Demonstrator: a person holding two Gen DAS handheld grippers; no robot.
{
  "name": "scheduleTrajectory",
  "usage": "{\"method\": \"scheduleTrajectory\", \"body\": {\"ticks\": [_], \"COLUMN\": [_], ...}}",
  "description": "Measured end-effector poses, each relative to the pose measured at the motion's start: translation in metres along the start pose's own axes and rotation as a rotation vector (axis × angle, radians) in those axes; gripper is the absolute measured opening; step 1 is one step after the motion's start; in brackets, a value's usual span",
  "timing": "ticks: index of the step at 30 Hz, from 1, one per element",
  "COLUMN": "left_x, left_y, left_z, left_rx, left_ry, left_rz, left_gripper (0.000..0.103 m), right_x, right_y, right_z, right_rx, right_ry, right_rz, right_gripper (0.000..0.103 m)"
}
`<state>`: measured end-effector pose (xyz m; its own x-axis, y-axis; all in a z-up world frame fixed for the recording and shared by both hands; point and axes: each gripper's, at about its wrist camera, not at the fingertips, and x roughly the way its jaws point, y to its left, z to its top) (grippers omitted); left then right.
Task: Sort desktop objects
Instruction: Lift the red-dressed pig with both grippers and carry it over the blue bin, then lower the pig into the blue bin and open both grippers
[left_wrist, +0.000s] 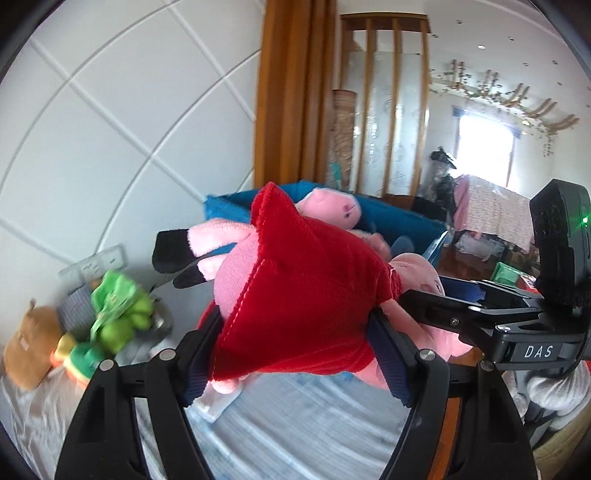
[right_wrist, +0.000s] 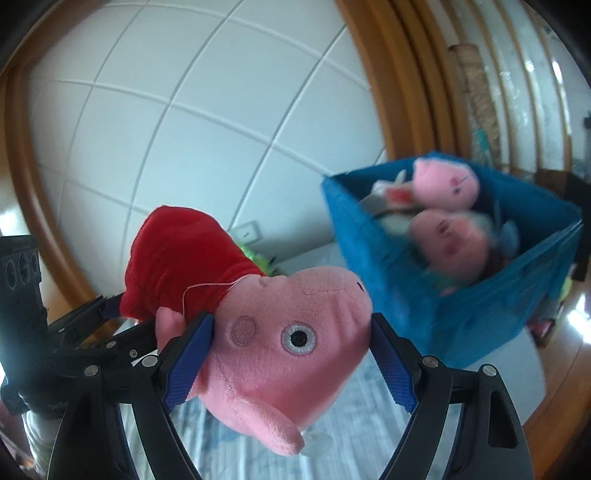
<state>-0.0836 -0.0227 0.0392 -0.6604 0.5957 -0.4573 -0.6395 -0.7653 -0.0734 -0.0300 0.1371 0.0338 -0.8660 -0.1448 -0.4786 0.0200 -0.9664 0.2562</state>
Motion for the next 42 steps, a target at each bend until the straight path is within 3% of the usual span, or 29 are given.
{"method": "scheduleTrajectory", "body": {"ticks": [7,12,19,27,38,42], "left_x": [0.068,0.138,0.24,0.308,0.307,0.288], "left_y": [-0.041,-0.075,-0.112,-0.118,-0.114,-0.112], "left_z": [0.058,0.094,0.133,0.137,0.126,0.119], "left_rx": [0.019,-0.007,-0.051,-0.078,-0.106,-0.115], "left_ry": [-0.033,-0.04,0.029,0.146,0.2,0.19], "left_rz": [-0.013,0.003,0.028,0.094,0.183,0.232], "left_gripper": [0.076,0.076,0.076,0.076,0.077,0.084], "right_x": [-0.006,0.004,0.035,0.086,0.108,0.099], "right_y": [-0.066,-0.136,-0.238,-0.297,-0.313,-0.306], "right_z": [0.049,0.089,0.137,0.146,0.145,0.145], "right_rx": [0.002,-0.027,-0.038,-0.004,0.001,-0.014], "right_ry": [-0.063,-0.071,-0.03,0.038,0.068,0.045], "right_rz": [-0.036,-0.027,-0.024,0.021,0.053,0.034], "right_gripper": [0.084,0.084,0.084,0.084,0.085,0.103]}}
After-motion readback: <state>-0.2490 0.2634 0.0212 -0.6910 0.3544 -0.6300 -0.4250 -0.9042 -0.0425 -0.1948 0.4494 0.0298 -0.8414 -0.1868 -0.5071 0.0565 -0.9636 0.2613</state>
